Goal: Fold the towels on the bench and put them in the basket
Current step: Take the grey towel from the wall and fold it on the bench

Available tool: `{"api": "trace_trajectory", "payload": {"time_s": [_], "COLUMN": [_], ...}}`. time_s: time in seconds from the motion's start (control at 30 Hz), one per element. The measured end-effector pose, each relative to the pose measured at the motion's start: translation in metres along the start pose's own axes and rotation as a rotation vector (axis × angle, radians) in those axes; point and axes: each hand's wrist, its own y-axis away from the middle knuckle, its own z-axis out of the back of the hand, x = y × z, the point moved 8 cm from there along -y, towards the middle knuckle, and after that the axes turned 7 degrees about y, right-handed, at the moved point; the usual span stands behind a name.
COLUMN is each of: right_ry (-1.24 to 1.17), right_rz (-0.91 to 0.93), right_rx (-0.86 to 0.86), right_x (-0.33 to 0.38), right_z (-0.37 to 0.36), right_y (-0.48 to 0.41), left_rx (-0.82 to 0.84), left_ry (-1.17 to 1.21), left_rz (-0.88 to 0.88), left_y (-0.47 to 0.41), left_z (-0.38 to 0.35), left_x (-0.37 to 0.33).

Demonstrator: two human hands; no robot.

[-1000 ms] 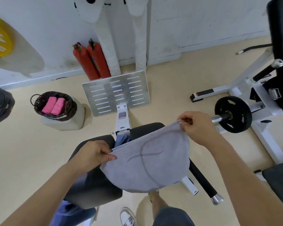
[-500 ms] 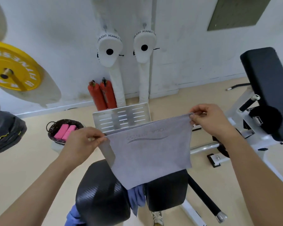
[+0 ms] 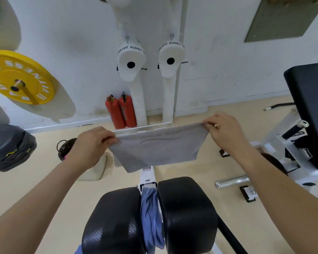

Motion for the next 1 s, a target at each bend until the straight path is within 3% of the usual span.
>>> {"api": "trace_trajectory", "payload": {"time_s": [0.1,0.17,0.43,0.77,0.93,1.0], "right_ry": [0.061,0.079,0.095,0.125,0.230,0.341], "right_rz": [0.128,0.210,0.171,0.153,0.201,0.195], "right_rx": [-0.199,-0.222,0.208,0.350,0.539,0.702], "right_x": [-0.003,-0.005,-0.030,-0.026,-0.034,-0.042], "right_z": [0.006,-0.004,-0.110,-0.119,-0.119,-0.124], "right_y": [0.031,0.070,0.239,0.278,0.291,0.300], "left_rx": [-0.093,-0.060,0.504,0.601,0.630,0.692], "left_ry": [-0.060,-0.051,-0.025,-0.024,-0.070,-0.029], "left_rz": [-0.144,-0.205,-0.133,-0.082,-0.133,-0.040], "left_y": [0.021,0.051,0.199,0.228,0.241,0.253], "left_z": [0.005,-0.011,-0.164,-0.176,-0.177,-0.187], "left_x": [-0.016,-0.022,0.011,0.014,-0.010,-0.013]}}
